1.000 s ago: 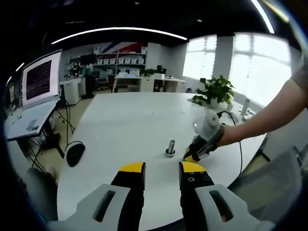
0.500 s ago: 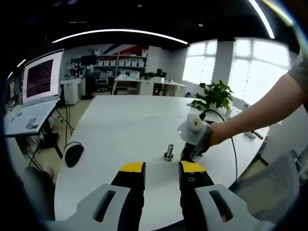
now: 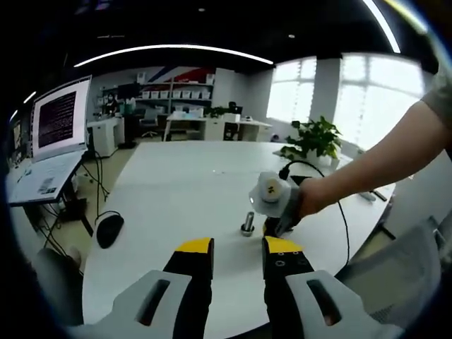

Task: Place the washer onto the threaded stud by aligning its center hole with the stud, sliding it down to the base, and recovering from edge contact or off-axis alignment until the washer reaches the visible bottom stop.

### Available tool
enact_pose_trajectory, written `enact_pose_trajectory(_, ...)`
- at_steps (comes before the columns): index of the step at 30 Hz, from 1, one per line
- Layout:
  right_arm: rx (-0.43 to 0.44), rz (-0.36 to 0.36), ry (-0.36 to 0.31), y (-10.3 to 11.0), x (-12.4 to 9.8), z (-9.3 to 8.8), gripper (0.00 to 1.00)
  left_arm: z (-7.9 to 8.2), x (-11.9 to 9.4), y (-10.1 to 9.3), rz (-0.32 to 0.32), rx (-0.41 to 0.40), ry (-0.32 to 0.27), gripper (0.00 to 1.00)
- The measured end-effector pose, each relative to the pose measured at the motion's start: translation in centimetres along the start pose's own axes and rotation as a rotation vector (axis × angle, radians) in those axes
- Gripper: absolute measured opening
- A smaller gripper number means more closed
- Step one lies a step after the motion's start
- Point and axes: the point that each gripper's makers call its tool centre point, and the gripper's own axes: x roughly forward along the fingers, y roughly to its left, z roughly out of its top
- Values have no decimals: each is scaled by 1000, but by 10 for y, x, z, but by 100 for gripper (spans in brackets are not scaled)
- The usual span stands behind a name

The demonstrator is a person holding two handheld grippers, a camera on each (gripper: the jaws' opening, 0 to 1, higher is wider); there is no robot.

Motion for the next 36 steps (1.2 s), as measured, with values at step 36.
enact_pose_trajectory(36,136,-113,-293,-35,-60,-16,13,0,0,3,8,9,4,25)
